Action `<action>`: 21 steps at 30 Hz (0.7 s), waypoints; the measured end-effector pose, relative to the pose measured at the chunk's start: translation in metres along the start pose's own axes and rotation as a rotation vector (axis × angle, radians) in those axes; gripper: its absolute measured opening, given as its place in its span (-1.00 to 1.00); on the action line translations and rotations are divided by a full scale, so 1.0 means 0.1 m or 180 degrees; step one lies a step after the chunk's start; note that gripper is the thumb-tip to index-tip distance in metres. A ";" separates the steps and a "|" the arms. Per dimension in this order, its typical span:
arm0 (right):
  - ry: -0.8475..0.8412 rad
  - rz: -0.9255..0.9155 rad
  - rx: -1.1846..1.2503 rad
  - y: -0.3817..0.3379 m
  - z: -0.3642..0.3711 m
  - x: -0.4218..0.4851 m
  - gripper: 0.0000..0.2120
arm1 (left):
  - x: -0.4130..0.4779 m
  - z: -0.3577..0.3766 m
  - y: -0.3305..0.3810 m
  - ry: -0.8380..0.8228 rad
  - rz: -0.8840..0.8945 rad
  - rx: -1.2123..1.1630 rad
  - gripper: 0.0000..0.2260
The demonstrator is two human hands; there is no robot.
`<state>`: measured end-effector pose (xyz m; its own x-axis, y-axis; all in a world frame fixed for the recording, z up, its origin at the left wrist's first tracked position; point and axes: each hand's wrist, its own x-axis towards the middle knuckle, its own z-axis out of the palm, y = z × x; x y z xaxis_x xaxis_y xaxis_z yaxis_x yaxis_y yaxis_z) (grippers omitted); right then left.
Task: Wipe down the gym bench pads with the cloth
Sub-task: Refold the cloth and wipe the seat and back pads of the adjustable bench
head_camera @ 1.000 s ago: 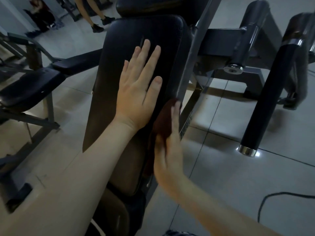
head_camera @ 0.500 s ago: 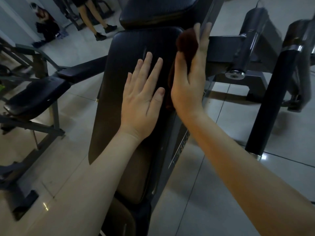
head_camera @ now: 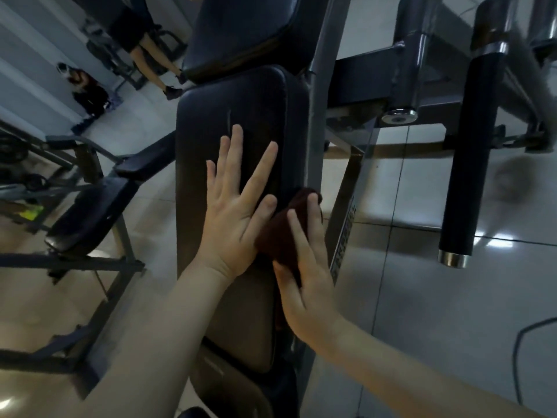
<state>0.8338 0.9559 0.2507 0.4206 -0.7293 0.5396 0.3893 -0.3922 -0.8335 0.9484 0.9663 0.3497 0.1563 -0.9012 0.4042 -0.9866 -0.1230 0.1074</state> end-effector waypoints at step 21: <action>-0.0157 0.0198 0.0185 0.05 -0.24 0.21 -0.42 | -0.03 0.10 0.01 0.0295 -0.0094 0.0142 -0.52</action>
<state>0.8246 0.9253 0.2547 0.4846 -0.7222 0.4936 0.4076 -0.3128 -0.8579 0.9467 0.9653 0.3395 0.1871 -0.8549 0.4839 -0.9823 -0.1693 0.0807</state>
